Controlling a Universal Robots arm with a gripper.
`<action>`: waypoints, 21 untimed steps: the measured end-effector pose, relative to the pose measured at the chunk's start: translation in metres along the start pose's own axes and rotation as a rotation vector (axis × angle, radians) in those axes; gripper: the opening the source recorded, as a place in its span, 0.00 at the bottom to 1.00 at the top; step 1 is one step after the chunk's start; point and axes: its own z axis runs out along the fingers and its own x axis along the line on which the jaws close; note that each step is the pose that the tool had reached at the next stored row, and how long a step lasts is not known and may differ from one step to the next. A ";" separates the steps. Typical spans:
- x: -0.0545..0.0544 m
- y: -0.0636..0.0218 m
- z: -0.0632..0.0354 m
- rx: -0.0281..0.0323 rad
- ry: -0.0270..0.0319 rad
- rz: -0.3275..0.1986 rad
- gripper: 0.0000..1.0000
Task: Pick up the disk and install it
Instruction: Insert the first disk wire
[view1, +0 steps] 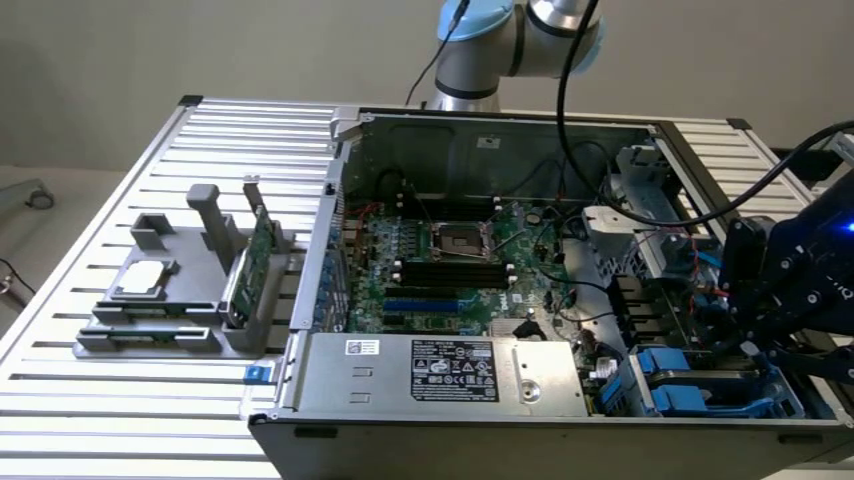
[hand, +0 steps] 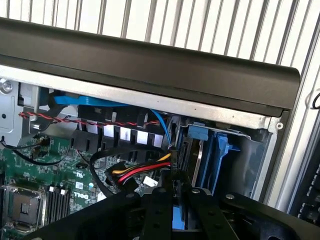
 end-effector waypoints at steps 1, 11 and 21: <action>0.000 0.0000 0.0000 0.0002 -0.0030 0.004 0.17; 0.000 -0.0003 0.0000 -0.0012 -0.0195 0.059 0.17; 0.000 -0.0005 0.0004 -0.0078 -0.0208 0.151 0.17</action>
